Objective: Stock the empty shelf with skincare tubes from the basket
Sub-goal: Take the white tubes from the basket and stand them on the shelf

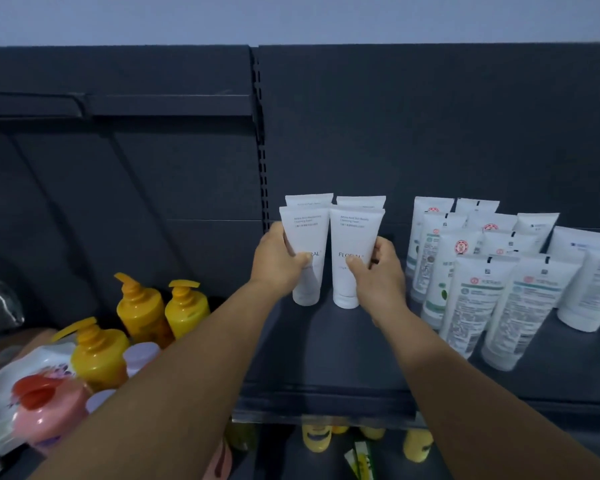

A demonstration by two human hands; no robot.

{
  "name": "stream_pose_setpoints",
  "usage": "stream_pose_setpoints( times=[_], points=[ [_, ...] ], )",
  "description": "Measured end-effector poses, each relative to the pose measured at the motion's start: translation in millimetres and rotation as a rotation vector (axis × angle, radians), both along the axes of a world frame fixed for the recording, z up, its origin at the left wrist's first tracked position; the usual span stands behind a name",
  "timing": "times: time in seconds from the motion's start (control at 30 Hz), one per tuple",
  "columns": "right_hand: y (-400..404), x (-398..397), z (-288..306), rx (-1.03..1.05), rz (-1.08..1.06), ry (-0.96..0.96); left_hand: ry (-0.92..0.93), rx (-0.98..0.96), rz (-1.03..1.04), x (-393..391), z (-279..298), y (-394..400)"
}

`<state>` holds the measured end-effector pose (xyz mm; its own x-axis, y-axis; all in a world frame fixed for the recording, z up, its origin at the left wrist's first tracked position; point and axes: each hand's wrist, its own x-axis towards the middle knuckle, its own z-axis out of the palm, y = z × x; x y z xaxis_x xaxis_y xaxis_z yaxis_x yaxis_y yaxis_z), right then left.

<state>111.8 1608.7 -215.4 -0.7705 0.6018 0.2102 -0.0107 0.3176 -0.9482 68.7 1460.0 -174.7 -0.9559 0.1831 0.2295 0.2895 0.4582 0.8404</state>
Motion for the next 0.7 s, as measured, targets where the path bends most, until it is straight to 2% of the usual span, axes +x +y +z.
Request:
stream_pose_setpoints(
  times=[0.17,0.33,0.53,0.7],
  points=[
    [-10.0,14.7,0.3,0.017,0.004,-0.002,-0.016,-0.026,0.019,11.8,-2.6,-10.1],
    [-28.5,51.6,-0.3,0.25,0.038,-0.116,0.047,-0.267,0.006,48.4,-13.4,-33.8],
    [-63.2,118.0,-17.4,0.596,0.119,-0.276,0.137,-0.601,-0.136,124.0,-36.1,-69.5],
    [-96.5,188.1,-37.5,0.711,0.183,-0.408,0.152,-0.67,-0.156,189.8,-65.5,-96.9]
  ],
)
